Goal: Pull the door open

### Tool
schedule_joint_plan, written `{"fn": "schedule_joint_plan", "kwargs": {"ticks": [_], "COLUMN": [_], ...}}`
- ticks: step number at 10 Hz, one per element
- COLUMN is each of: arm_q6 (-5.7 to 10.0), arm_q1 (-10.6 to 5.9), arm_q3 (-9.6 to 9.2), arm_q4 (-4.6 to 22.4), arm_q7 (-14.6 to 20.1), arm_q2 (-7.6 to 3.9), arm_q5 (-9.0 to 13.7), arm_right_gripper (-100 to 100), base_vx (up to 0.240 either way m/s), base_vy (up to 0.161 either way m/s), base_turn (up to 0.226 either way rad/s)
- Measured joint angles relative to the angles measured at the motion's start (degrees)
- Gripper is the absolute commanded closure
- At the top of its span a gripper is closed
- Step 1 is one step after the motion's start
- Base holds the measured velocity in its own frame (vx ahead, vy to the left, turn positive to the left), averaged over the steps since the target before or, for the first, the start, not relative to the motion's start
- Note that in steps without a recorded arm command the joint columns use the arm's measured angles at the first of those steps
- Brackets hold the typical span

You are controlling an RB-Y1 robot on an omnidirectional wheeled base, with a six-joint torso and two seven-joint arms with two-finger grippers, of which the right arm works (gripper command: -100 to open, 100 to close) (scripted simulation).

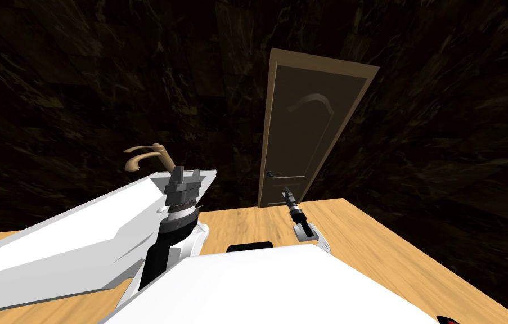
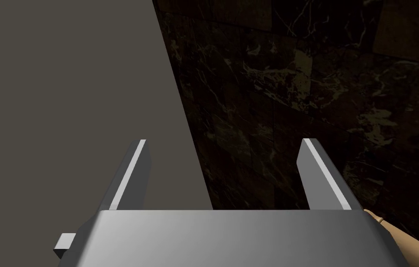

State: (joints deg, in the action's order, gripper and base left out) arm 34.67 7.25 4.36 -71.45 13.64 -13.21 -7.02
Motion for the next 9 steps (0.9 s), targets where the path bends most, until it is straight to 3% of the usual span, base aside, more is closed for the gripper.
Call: {"fn": "schedule_joint_plan", "kwargs": {"ticks": [4,9], "arm_q6": [0.76,2.93], "arm_q1": [-1.6,-4.18], "arm_q3": [0.05,0.24], "arm_q4": [4.7,12.6], "arm_q7": [1.2,2.7], "arm_q2": [-0.82,-2.04], "arm_q5": [-0.7,-1.5], "arm_right_gripper": [-100,-100], "base_vx": [0.077,0.134], "base_vy": [-0.003,-0.01], "base_turn": [0.009,0.015]}}
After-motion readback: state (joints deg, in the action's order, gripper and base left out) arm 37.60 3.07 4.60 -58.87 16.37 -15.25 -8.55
